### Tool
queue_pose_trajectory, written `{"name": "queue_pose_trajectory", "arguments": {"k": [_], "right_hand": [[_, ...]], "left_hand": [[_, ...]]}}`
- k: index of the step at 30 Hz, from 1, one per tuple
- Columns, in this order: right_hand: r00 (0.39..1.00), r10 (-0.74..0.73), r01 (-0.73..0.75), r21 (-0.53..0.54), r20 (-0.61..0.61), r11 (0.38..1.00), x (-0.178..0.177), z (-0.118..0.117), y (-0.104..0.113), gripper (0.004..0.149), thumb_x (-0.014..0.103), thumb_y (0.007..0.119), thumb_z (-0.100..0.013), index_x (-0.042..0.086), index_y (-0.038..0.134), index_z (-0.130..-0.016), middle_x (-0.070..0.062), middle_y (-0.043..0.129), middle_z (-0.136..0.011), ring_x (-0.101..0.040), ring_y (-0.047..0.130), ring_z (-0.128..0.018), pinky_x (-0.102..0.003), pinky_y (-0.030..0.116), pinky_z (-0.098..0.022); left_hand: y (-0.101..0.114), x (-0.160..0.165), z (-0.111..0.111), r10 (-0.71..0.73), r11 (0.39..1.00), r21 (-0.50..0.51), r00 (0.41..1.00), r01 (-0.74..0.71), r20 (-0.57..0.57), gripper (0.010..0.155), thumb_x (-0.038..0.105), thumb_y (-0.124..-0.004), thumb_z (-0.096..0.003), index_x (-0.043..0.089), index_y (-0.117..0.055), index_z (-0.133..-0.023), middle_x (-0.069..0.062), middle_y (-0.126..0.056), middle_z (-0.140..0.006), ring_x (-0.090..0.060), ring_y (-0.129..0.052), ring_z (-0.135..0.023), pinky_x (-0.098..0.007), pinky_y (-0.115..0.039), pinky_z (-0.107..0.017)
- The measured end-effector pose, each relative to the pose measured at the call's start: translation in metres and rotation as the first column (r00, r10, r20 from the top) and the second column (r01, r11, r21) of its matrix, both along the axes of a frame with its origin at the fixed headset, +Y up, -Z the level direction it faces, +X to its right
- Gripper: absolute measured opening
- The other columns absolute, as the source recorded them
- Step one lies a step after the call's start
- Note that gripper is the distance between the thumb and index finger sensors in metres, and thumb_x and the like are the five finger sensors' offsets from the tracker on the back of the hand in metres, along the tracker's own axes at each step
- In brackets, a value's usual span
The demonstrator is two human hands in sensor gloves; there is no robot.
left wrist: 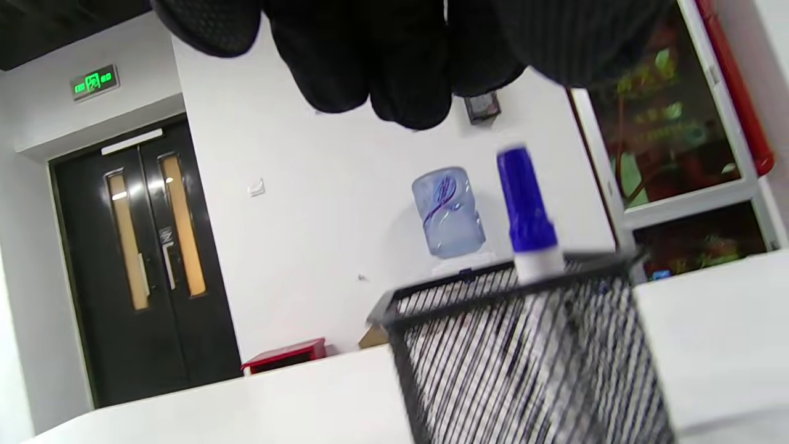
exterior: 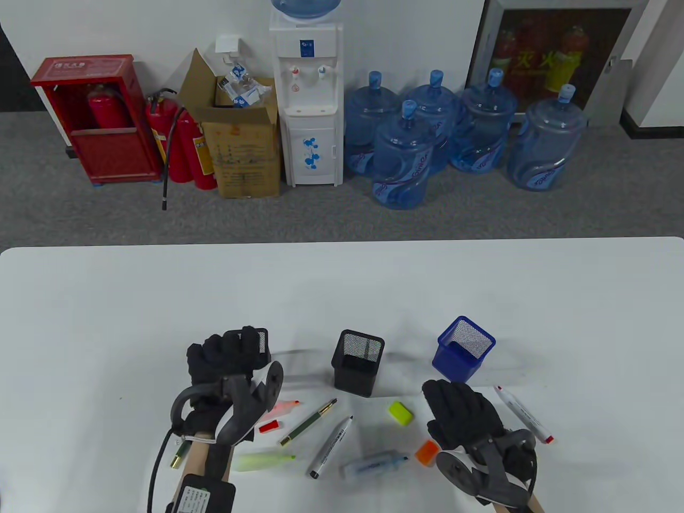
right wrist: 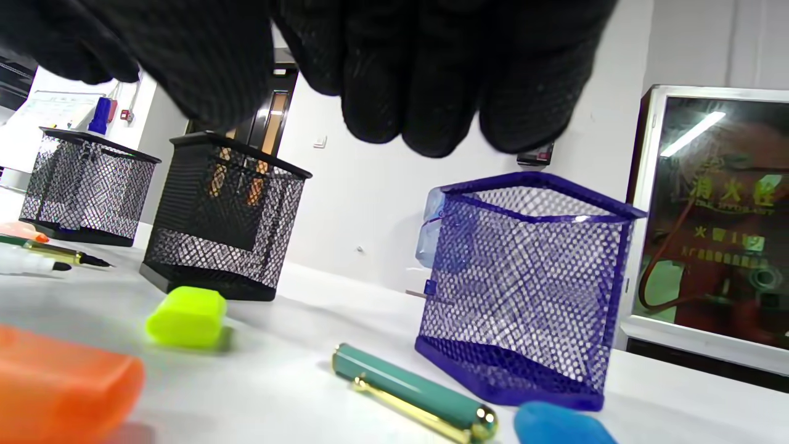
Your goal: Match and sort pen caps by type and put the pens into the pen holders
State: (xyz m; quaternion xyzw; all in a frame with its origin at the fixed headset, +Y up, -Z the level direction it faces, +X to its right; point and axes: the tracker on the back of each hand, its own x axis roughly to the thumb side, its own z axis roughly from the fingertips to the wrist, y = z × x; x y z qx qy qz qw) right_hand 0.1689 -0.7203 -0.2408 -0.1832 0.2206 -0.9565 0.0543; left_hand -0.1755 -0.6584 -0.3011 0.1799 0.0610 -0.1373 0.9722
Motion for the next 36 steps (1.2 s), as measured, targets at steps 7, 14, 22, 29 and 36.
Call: {"name": "queue_pose_trajectory", "arguments": {"k": [7,14,22,29,36], "right_hand": [[0.999,-0.022,0.023,-0.013,0.039,1.000,0.011,-0.005,0.001,0.065,0.047,0.075,-0.041,0.024,0.065,-0.101,0.002,0.084,-0.096,-0.023,0.090,-0.087,-0.047,0.083,-0.064],[0.995,-0.044,0.049,-0.047,0.092,0.998,0.026,-0.010,-0.004,0.057,0.047,0.075,-0.041,0.026,0.074,-0.095,0.005,0.092,-0.087,-0.020,0.096,-0.080,-0.047,0.083,-0.063],[0.991,-0.045,0.051,-0.045,0.129,0.998,0.030,-0.012,-0.003,0.056,0.045,0.075,-0.041,0.026,0.075,-0.094,0.005,0.093,-0.086,-0.019,0.096,-0.079,-0.048,0.083,-0.063],[0.989,-0.033,0.041,-0.051,0.144,0.998,0.032,-0.011,-0.002,0.057,0.046,0.076,-0.041,0.026,0.075,-0.094,0.006,0.092,-0.086,-0.019,0.096,-0.079,-0.048,0.083,-0.064],[0.989,-0.027,0.034,-0.048,0.142,0.998,0.033,-0.012,-0.004,0.057,0.046,0.076,-0.041,0.026,0.075,-0.094,0.006,0.092,-0.086,-0.019,0.096,-0.080,-0.048,0.082,-0.064]], "left_hand": [[-0.011,0.031,0.037,0.206,0.977,0.019,0.962,-0.213,0.179,0.058,0.048,-0.074,-0.0412,0.041,-0.073,-0.099,0.003,-0.088,-0.097,-0.029,-0.086,-0.087,-0.060,-0.062,-0.076],[-0.058,0.048,0.038,0.113,0.992,-0.079,0.972,-0.098,0.206,0.055,0.047,-0.077,-0.0397,0.041,-0.079,-0.094,0.005,-0.095,-0.091,-0.027,-0.091,-0.083,-0.059,-0.066,-0.073],[-0.080,0.071,0.026,0.047,0.945,-0.327,0.982,0.015,0.180,0.063,0.046,-0.090,-0.0329,0.044,-0.078,-0.095,0.009,-0.102,-0.088,-0.026,-0.093,-0.085,-0.059,-0.065,-0.074],[-0.090,0.077,0.022,-0.035,0.929,-0.358,0.988,0.088,0.152,0.066,0.046,-0.093,-0.0298,0.044,-0.079,-0.094,0.011,-0.105,-0.083,-0.025,-0.095,-0.082,-0.058,-0.066,-0.073],[-0.096,0.079,0.019,-0.044,0.916,-0.390,0.990,0.093,0.134,0.064,0.045,-0.094,-0.0296,0.041,-0.083,-0.092,0.010,-0.109,-0.075,-0.023,-0.098,-0.078,-0.057,-0.068,-0.072]]}}
